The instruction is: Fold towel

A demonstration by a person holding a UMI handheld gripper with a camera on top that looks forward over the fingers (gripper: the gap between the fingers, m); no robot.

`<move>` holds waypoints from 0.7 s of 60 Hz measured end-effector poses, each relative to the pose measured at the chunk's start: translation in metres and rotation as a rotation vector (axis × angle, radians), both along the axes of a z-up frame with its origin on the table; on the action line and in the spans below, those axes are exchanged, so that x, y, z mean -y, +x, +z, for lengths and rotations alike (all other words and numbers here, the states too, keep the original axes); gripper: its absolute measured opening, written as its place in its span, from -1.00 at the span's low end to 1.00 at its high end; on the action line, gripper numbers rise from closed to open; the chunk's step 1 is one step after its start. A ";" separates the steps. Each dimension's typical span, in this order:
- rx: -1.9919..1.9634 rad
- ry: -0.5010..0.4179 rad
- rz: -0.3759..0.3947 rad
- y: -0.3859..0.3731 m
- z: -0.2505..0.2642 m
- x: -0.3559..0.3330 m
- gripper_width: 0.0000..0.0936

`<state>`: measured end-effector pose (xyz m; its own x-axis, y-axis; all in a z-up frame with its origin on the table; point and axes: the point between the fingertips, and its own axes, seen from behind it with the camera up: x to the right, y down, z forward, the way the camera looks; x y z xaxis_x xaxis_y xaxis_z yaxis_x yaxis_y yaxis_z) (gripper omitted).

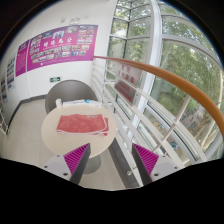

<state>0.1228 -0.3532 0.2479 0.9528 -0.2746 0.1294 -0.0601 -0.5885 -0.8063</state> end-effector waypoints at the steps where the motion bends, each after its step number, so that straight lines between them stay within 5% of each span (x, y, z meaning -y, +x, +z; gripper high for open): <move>1: 0.000 -0.001 0.001 0.000 0.000 0.000 0.84; 18: -0.042 -0.036 0.052 -0.035 -0.029 -0.004 0.83; 31: -0.107 -0.031 0.229 -0.138 -0.053 -0.060 0.83; 42: -0.133 0.037 0.348 -0.225 -0.083 -0.173 0.84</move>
<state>-0.1018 -0.1802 0.1648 0.9978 0.0665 -0.0059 0.0326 -0.5624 -0.8262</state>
